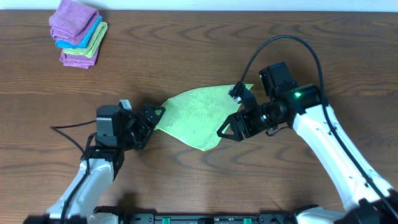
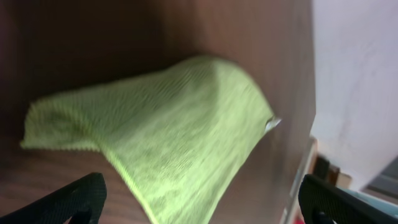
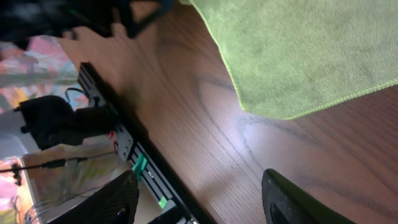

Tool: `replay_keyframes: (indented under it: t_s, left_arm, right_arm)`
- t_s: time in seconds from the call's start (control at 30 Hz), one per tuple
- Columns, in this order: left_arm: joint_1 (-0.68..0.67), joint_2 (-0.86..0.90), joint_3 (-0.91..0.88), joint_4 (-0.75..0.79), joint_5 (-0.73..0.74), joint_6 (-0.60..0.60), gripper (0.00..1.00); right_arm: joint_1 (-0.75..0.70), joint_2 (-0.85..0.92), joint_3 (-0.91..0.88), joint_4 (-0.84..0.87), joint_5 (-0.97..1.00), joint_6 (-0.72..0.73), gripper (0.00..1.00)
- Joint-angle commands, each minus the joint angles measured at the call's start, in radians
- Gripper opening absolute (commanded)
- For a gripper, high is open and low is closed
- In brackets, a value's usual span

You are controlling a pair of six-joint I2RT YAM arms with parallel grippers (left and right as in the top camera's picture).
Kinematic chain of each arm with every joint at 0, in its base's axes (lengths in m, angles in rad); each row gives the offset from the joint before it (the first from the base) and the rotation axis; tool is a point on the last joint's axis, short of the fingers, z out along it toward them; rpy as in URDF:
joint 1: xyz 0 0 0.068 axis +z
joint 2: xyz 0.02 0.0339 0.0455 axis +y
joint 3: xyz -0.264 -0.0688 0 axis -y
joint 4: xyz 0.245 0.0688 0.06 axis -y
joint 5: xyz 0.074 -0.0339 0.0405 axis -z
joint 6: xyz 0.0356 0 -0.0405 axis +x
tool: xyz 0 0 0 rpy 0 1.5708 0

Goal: Fold the cloth
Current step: 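Grasp the cloth's left corner with the left gripper, right corner with right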

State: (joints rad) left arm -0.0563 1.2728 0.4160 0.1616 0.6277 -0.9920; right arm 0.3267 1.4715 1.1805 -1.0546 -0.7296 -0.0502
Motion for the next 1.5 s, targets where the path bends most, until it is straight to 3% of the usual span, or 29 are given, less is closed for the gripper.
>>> replay_keyframes:
  t_s: [0.0, 0.3, 0.57, 0.77, 0.9, 1.27, 1.47]
  left_arm:
    - [-0.002, 0.035, 0.021, -0.003, 0.105, -0.017, 1.0]
    - [-0.002, 0.034, 0.021, -0.046, -0.059, 0.045, 0.91]
    - [-0.003, 0.05, 0.021, -0.041, -0.162, 0.065, 0.91]
    - [-0.003, 0.135, 0.021, 0.037, -0.156, 0.027, 0.83]
    - [-0.002, 0.173, 0.021, 0.09, -0.146, 0.01, 0.83]
    - [0.081, 0.181, 0.053, 0.108, -0.131, -0.01, 0.77]
    - [0.079, 0.246, 0.068, 0.109, -0.05, -0.039, 0.7]
  right_arm:
    - [-0.007, -0.035, 0.003, -0.005, -0.038, 0.012, 0.64]
    - [-0.006, -0.042, 0.003, -0.041, -0.037, -0.035, 0.66]
    - [-0.006, -0.042, 0.003, -0.048, -0.034, -0.037, 0.65]
    - [-0.006, -0.042, 0.003, -0.053, -0.034, -0.037, 0.64]
    - [-0.006, -0.042, 0.003, -0.068, -0.034, -0.037, 0.63]
    - [-0.006, -0.042, 0.003, -0.057, -0.033, -0.037, 0.64]
    - [-0.006, -0.041, 0.003, -0.039, -0.034, -0.037, 0.65]
